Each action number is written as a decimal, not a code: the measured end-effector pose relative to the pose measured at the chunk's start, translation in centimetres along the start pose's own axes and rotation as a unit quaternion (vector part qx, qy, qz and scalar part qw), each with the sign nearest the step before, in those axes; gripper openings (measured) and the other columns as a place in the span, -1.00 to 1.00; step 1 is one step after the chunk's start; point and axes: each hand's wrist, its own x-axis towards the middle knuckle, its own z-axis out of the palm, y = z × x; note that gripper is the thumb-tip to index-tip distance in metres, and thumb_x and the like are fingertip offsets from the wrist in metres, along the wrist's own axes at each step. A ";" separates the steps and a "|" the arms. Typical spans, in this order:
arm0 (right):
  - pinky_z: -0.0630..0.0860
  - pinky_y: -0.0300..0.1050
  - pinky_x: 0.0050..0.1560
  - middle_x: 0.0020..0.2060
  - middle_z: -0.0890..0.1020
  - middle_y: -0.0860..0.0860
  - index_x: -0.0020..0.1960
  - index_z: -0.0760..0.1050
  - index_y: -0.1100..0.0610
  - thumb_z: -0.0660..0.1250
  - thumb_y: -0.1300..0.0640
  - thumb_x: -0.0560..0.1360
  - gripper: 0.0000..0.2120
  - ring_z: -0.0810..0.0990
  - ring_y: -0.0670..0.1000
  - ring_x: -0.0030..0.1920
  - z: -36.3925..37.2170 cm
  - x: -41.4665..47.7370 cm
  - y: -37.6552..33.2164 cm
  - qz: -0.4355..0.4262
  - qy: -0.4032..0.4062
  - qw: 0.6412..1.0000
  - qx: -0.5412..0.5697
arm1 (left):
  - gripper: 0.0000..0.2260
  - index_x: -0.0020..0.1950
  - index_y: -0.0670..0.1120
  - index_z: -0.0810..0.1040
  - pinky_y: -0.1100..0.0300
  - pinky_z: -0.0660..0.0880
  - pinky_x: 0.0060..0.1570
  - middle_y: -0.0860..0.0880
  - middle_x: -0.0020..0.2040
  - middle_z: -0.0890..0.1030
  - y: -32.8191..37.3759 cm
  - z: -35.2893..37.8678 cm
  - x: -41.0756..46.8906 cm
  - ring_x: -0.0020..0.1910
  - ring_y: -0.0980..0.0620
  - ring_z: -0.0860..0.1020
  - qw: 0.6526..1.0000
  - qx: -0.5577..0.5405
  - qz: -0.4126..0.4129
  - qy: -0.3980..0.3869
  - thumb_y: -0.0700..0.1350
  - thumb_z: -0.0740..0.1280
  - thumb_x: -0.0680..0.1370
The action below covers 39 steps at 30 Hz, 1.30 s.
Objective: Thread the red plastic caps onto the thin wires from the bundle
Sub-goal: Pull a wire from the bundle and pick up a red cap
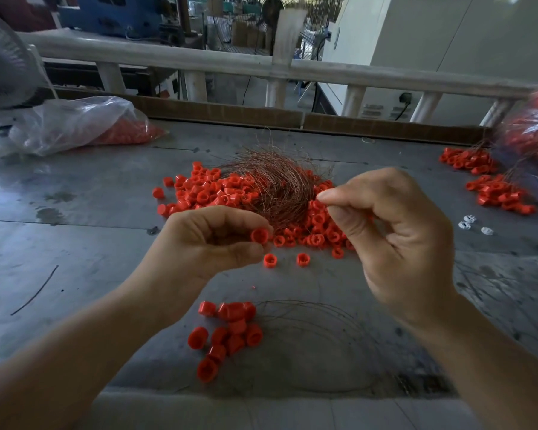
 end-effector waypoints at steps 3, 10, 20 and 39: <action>0.37 -0.43 -0.15 -0.25 0.50 -0.05 -0.02 0.54 0.11 0.36 0.27 0.43 -0.84 0.46 -0.21 -0.22 0.2 -0.1 0.0 0.033 -0.038 0.999 -0.016 | -0.72 -0.24 -0.05 0.69 0.32 0.55 -0.24 -0.06 -0.22 0.69 0.1 0.2 0.1 -0.21 0.05 0.65 1.000 -0.017 -0.004 -0.001 -0.12 0.46 0.06; 0.34 -0.48 -0.20 -0.29 0.54 -0.08 -0.15 0.59 0.14 0.34 0.23 0.39 -0.92 0.48 -0.19 -0.21 1.0 -0.6 -0.1 0.134 -0.117 0.984 -0.018 | -0.69 -0.19 -0.01 0.70 0.32 0.54 -0.29 -0.06 -0.26 0.68 -0.1 0.3 -0.1 -0.28 0.03 0.65 1.000 -0.014 -0.012 -0.009 -0.15 0.46 0.08; 0.40 -0.43 -0.27 -0.35 0.55 -0.14 -0.21 0.58 0.11 0.37 0.22 0.37 -0.96 0.52 -0.17 -0.29 1.5 -1.0 -0.8 0.151 -0.147 0.977 0.033 | -0.78 -0.24 -0.10 0.65 0.33 0.55 -0.24 -0.08 -0.24 0.68 0.0 0.9 -0.3 -0.23 0.03 0.66 0.999 0.016 0.030 -0.029 -0.12 0.45 0.14; 0.33 -0.46 -0.32 -0.44 0.43 -0.20 -0.30 0.61 0.13 0.35 0.18 0.30 -0.94 0.45 -0.24 -0.35 1.0 -0.6 -1.1 0.162 -0.182 0.970 -0.020 | -0.73 -0.14 -0.04 0.69 0.31 0.56 -0.25 -0.08 -0.21 0.69 -0.1 0.6 -0.4 -0.22 0.03 0.66 0.999 -0.029 -0.004 -0.038 -0.20 0.38 0.20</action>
